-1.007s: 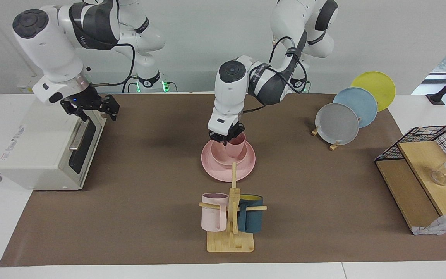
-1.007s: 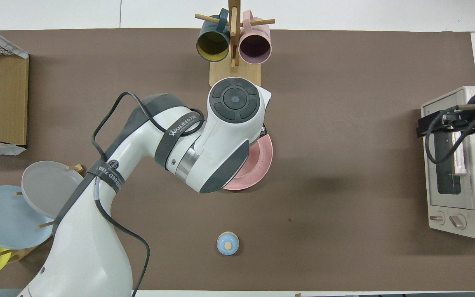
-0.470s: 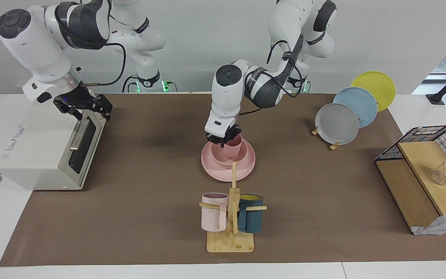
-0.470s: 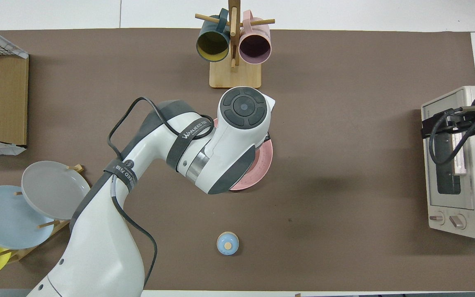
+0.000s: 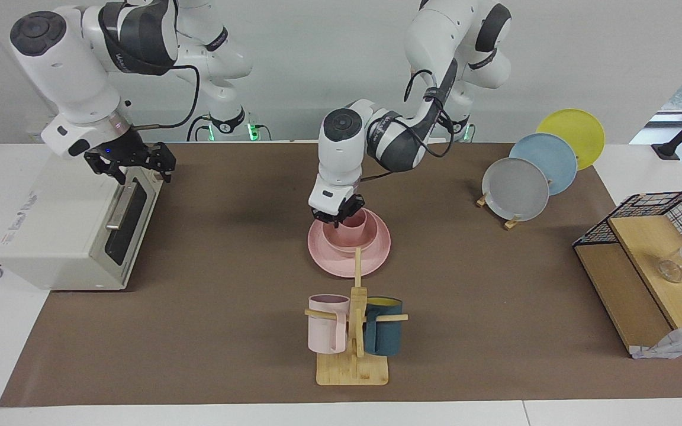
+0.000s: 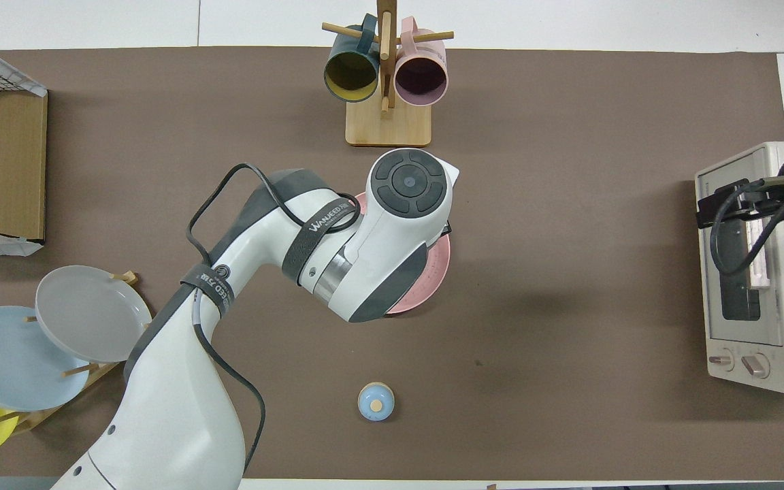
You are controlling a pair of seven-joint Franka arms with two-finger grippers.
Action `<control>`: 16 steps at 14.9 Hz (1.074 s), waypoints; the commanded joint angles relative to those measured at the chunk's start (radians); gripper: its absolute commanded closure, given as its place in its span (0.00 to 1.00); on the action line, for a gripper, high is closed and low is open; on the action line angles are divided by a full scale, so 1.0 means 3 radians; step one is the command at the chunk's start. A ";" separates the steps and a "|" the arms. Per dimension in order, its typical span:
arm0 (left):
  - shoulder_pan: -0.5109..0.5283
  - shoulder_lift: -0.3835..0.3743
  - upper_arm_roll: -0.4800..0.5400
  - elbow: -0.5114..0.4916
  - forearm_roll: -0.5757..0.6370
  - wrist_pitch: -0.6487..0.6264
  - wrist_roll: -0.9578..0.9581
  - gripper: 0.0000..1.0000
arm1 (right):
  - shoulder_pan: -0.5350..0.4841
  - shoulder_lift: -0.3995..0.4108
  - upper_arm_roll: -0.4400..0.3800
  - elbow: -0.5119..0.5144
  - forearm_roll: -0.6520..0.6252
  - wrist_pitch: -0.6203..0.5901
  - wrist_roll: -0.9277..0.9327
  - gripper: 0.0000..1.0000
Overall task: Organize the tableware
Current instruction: 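Carry the pink cup over the bowl with the left gripper and lower it, then open the left gripper and withdraw it from the cup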
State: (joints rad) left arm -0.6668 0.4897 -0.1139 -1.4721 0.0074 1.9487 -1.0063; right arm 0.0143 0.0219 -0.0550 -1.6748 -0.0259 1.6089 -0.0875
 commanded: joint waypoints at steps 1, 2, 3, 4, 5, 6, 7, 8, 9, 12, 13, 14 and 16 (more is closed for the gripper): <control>-0.0048 -0.0047 0.0057 -0.0022 0.0016 -0.0002 -0.0026 0.00 | -0.0068 -0.0032 0.0061 0.0004 -0.0031 -0.0035 -0.0082 0.00; -0.0033 -0.0073 0.0057 -0.0017 0.0016 -0.0032 -0.0021 0.00 | -0.0073 -0.0042 0.0055 0.0004 -0.0031 -0.0045 -0.0082 0.00; -0.0012 -0.0124 0.0068 -0.0007 0.0016 -0.0103 -0.0005 0.00 | -0.0068 -0.0047 0.0045 -0.0001 -0.0031 -0.0060 -0.0067 0.00; 0.0018 -0.0246 0.0073 0.0024 0.0016 -0.0236 0.0010 0.00 | -0.0068 -0.0068 0.0045 -0.0021 -0.0031 -0.0106 -0.0046 0.00; 0.0090 -0.0343 0.0083 0.0034 0.0016 -0.0358 0.0036 0.00 | -0.0068 -0.0078 0.0045 -0.0027 -0.0031 -0.0142 -0.0046 0.00; 0.0181 -0.0475 0.0083 0.0044 0.0016 -0.0486 0.0076 0.00 | -0.0068 -0.0083 0.0020 -0.0032 -0.0031 -0.0147 -0.0051 0.00; 0.0263 -0.0598 0.0083 0.0044 0.0006 -0.0609 0.0163 0.00 | -0.0063 -0.0119 -0.0016 -0.0042 -0.0026 -0.0152 -0.0046 0.00; 0.0376 -0.0721 0.0083 0.0044 0.0001 -0.0716 0.0250 0.00 | -0.0058 -0.0124 -0.0041 -0.0042 -0.0021 -0.0152 -0.0041 0.00; 0.0498 -0.0839 0.0083 0.0044 -0.0009 -0.0804 0.0352 0.00 | -0.0043 -0.0129 -0.0047 -0.0037 -0.0026 -0.0158 -0.0041 0.00; 0.0988 -0.1217 0.0083 0.0009 -0.0015 -0.1181 0.1030 0.00 | -0.0012 -0.0170 -0.0047 -0.0032 -0.0021 -0.0209 -0.0036 0.00; 0.1208 -0.1345 0.0088 0.0009 -0.0020 -0.1365 0.1473 0.00 | -0.0032 -0.0165 -0.0047 -0.0017 0.0029 -0.0173 -0.0051 0.00; 0.1433 -0.1432 0.0088 0.0004 -0.0025 -0.1473 0.1847 0.00 | -0.0017 -0.0170 -0.0042 -0.0011 0.0030 -0.0168 -0.0046 0.00; 0.1801 -0.1545 0.0088 -0.0093 -0.0030 -0.1566 0.2441 0.00 | -0.0012 -0.0170 -0.0021 -0.0011 0.0030 -0.0168 -0.0046 0.00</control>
State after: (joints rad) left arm -0.2259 0.0786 -0.0744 -1.4365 0.0071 1.5039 -0.4344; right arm 0.0116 -0.0190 -0.0678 -1.6747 -0.0235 1.5612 -0.0875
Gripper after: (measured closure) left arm 0.000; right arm 0.000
